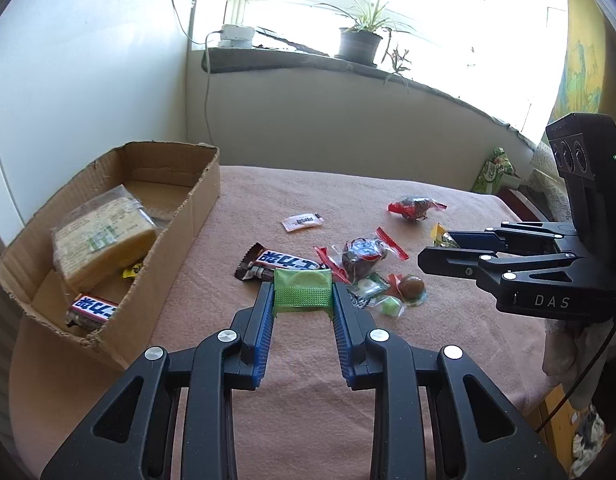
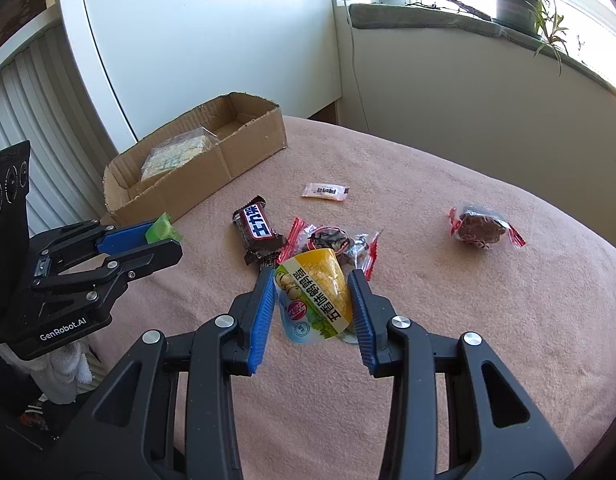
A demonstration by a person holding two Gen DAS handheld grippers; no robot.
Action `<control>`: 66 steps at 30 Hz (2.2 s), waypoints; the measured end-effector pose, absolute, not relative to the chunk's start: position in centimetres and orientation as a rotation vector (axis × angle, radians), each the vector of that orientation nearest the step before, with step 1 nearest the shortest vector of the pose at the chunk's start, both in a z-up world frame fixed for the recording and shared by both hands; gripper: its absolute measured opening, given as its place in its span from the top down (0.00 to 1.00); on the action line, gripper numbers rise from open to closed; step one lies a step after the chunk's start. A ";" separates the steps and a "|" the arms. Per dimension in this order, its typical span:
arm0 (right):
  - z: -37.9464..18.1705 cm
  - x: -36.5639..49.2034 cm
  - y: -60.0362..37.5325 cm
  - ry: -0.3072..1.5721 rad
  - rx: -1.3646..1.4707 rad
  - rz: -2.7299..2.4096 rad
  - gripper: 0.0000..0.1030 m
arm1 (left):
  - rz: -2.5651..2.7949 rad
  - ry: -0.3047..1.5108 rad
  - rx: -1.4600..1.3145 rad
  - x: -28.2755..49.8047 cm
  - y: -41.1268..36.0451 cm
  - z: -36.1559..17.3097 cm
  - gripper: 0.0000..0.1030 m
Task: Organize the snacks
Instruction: 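Lift the green candy pack with the left gripper while the right gripper closes on the pouch, then carry the green pack and yellow-green pouch with both grippers over the cardboard box, then open both grippers to drop the green pack and pouch into the box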
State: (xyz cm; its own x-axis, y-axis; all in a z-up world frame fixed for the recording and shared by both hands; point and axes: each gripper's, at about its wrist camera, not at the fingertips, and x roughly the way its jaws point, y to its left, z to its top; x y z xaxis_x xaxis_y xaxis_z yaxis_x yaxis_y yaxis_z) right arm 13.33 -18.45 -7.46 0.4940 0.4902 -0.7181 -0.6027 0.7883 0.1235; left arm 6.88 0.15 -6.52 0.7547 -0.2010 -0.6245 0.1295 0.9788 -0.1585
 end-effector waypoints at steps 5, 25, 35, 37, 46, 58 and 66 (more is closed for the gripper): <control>-6.7 13.4 -15.8 0.804 -0.170 0.703 0.63 | -0.136 0.674 -0.125 6.7 2.5 -5.9 0.74; -4.7 16.7 -4.6 0.774 -0.248 0.815 0.63 | 0.007 0.650 -0.182 6.5 11.6 -5.6 0.74; -4.8 20.5 0.7 0.776 -0.292 0.822 0.63 | 0.019 0.671 -0.204 7.4 13.4 -6.3 0.74; -5.1 21.2 1.8 0.779 -0.304 0.821 0.63 | 0.017 0.674 -0.204 7.6 13.5 -6.4 0.74; -6.6 24.0 4.9 0.821 -0.312 0.815 0.62 | 0.000 0.680 -0.206 8.3 13.4 -6.7 0.74; -7.5 24.6 6.3 0.834 -0.327 0.820 0.57 | 0.017 0.683 -0.208 8.8 13.4 -6.9 0.64; -6.6 24.3 5.9 0.803 -0.299 0.799 0.11 | 0.060 0.677 -0.216 8.7 13.9 -6.5 0.27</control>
State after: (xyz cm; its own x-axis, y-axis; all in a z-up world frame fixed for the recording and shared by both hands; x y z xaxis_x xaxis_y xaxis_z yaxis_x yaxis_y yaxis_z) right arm 24.27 5.91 -6.63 0.4282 0.5213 -0.7381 -0.7354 0.6758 0.0506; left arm 8.66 13.85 -6.52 0.7789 -0.0148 -0.6269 -0.1256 0.9758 -0.1790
